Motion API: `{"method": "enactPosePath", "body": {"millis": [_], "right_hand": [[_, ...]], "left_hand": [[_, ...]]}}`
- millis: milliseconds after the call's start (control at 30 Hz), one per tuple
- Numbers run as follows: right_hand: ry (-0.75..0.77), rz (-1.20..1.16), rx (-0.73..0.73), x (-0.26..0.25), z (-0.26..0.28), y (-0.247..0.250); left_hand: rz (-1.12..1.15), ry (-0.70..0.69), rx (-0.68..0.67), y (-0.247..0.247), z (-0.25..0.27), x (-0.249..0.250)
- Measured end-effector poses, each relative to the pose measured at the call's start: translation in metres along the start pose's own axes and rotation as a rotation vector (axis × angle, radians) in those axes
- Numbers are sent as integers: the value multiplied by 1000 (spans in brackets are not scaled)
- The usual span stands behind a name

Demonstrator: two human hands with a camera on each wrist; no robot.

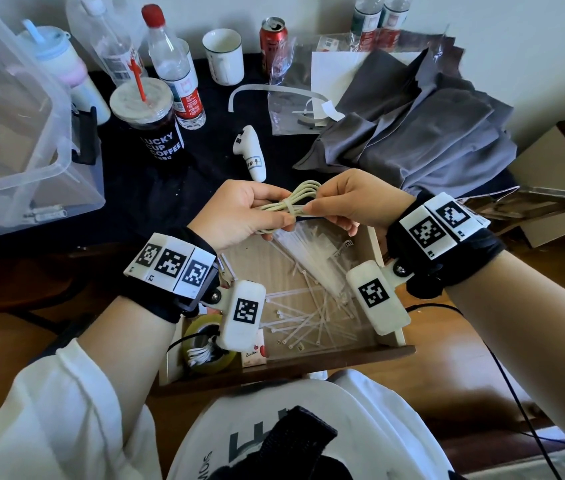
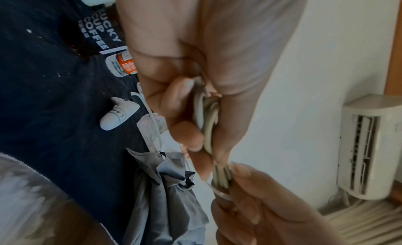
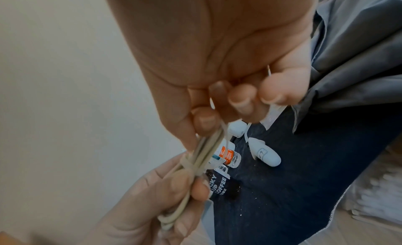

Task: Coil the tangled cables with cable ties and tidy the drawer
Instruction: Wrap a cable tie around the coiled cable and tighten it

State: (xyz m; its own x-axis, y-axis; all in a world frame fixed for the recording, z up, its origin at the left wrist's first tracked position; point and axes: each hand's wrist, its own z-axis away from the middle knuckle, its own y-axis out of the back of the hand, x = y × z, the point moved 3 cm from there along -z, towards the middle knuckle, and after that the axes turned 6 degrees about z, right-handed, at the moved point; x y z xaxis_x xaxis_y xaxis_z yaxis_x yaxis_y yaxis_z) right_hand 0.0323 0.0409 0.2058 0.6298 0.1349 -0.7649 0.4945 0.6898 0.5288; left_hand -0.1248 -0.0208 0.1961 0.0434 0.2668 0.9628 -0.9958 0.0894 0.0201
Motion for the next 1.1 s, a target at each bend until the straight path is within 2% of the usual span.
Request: {"method": "enactPosePath", "body": {"millis": [233,333,433,600,700,833,1100], "right_hand": [[-15,6,-72,6,0,0],[14,-104,-69,4,3,3],[31,-207,-59,1,5,6],[66,-314,-17,-3,6,7],[52,-353,12,-2,4,10],[-9,-290,58,-1,4,11],[-81,-217,-10,4,2,13]], "left_hand": [[-45,1,-37,-3,-4,-1],[95,46,-32,-5,0,0],[326,144,-98,-7,1,0],[406,165,-127,-6,-2,3],[396,166,-104,-6,-4,3],[341,161,-78,-7,-6,2],[174,102,-26,-11,-8,2]]}}
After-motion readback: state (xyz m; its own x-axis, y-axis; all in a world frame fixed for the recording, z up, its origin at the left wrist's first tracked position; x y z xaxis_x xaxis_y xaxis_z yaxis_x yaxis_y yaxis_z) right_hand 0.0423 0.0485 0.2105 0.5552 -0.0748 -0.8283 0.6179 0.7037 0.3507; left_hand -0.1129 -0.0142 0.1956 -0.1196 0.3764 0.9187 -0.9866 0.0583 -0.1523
